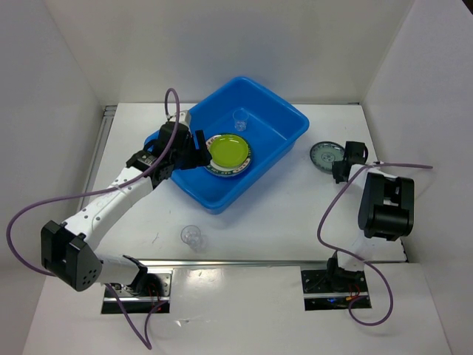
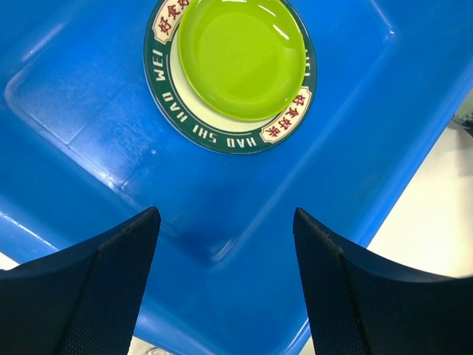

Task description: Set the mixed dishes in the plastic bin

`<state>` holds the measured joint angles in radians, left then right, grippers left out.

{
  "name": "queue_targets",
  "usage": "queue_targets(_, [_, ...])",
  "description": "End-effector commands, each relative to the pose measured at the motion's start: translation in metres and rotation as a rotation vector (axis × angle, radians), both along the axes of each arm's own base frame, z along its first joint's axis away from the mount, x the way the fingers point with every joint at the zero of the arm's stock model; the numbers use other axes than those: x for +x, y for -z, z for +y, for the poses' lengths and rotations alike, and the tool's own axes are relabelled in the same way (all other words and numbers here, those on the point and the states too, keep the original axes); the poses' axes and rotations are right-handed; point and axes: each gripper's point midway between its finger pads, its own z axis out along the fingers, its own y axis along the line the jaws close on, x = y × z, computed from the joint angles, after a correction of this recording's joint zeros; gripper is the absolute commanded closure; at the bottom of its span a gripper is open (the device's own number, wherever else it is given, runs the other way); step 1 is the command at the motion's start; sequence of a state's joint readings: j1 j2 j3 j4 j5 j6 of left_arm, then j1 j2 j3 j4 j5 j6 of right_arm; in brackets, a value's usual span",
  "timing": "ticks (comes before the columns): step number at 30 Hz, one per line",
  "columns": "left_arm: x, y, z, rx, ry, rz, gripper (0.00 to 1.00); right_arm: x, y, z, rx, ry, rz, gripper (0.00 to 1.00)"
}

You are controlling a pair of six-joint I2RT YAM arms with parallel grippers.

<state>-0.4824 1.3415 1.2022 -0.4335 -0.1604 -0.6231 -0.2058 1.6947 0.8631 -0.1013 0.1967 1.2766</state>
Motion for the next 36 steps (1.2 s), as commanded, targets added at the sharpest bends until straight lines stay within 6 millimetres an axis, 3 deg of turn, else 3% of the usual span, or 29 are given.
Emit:
queue_targets(1, [0.008, -0.016, -0.003, 0.005, 0.013, -0.057, 0.20, 0.000, 0.004, -0.009, -0.029, 0.033, -0.008, 0.98])
queue_targets(5, [0.008, -0.016, -0.003, 0.005, 0.013, -0.057, 0.20, 0.000, -0.034, -0.004, -0.085, 0.040, -0.121, 0.98])
queue_targets(6, [0.008, -0.016, -0.004, 0.000, 0.021, -0.055, 0.20, -0.002, -0.067, -0.005, -0.115, 0.051, -0.198, 0.98])
queue_targets(9, [0.008, -0.020, -0.006, -0.009, 0.028, -0.061, 0.20, -0.018, -0.105, -0.016, -0.191, 0.122, -0.257, 0.98])
queue_targets(10, [0.008, -0.020, -0.006, -0.009, 0.028, -0.061, 0.20, -0.021, -0.133, -0.020, -0.218, 0.137, -0.314, 0.98])
queue_targets(12, [0.009, -0.022, -0.009, -0.025, 0.031, -0.064, 0.20, -0.023, -0.159, -0.025, -0.261, 0.143, -0.351, 0.98])
queue_targets(13, [0.009, -0.022, -0.009, -0.025, 0.031, -0.064, 0.20, -0.022, -0.183, -0.025, -0.274, 0.141, -0.399, 0.98])
queue_targets(15, [0.008, -0.024, -0.014, -0.044, 0.053, -0.067, 0.20, -0.018, -0.209, -0.011, -0.322, 0.094, -0.442, 0.98])
queue_targets(16, [0.008, -0.029, -0.016, -0.053, 0.062, -0.072, 0.20, -0.011, -0.240, -0.003, -0.345, 0.071, -0.518, 0.98])
queue_targets(17, [0.009, -0.031, -0.017, -0.058, 0.063, -0.082, 0.20, -0.007, -0.254, 0.006, -0.379, 0.024, -0.537, 0.98])
queue_targets(18, [0.008, -0.031, -0.019, -0.070, 0.067, -0.077, 0.20, 0.004, -0.260, 0.031, -0.346, -0.084, -0.557, 0.98])
queue_targets(19, [0.008, -0.031, -0.019, -0.070, 0.067, -0.077, 0.20, 0.015, -0.284, 0.044, -0.338, -0.146, -0.612, 0.98])
queue_targets(20, [0.008, -0.031, -0.019, -0.070, 0.067, -0.077, 0.20, 0.031, -0.276, 0.061, -0.321, -0.232, -0.589, 0.98])
queue_targets(21, [0.007, -0.035, -0.018, -0.075, 0.067, -0.086, 0.20, 0.039, -0.273, 0.098, -0.296, -0.397, -0.585, 0.98])
queue_targets(22, [0.009, -0.035, -0.014, -0.054, 0.051, -0.096, 0.20, 0.048, -0.290, 0.118, -0.297, -0.472, -0.606, 0.98])
queue_targets(24, [0.009, -0.038, -0.011, -0.037, 0.055, -0.114, 0.20, 0.055, -0.259, 0.156, -0.304, -0.634, -0.503, 0.98])
queue_targets(25, [0.011, -0.043, -0.009, -0.027, 0.052, -0.129, 0.20, 0.054, -0.264, 0.187, -0.288, -0.726, -0.514, 0.98])
queue_targets(27, [0.012, -0.047, -0.010, -0.031, 0.052, -0.138, 0.20, 0.058, -0.232, 0.212, -0.267, -0.827, -0.417, 0.98])
queue_targets(28, [0.013, -0.049, -0.010, -0.035, 0.052, -0.146, 0.20, 0.060, -0.236, 0.229, -0.248, -0.909, -0.424, 0.98])
queue_targets(32, [0.012, -0.049, -0.012, -0.039, 0.060, -0.144, 0.20, 0.059, -0.186, 0.272, -0.207, -1.123, -0.252, 0.98])
queue_targets(34, [0.011, -0.050, -0.011, -0.043, 0.059, -0.151, 0.20, 0.059, -0.160, 0.283, -0.181, -1.187, -0.166, 0.98])
queue_targets(36, [0.011, -0.050, -0.011, -0.043, 0.059, -0.151, 0.20, 0.059, -0.148, 0.288, -0.180, -1.208, -0.132, 0.98])
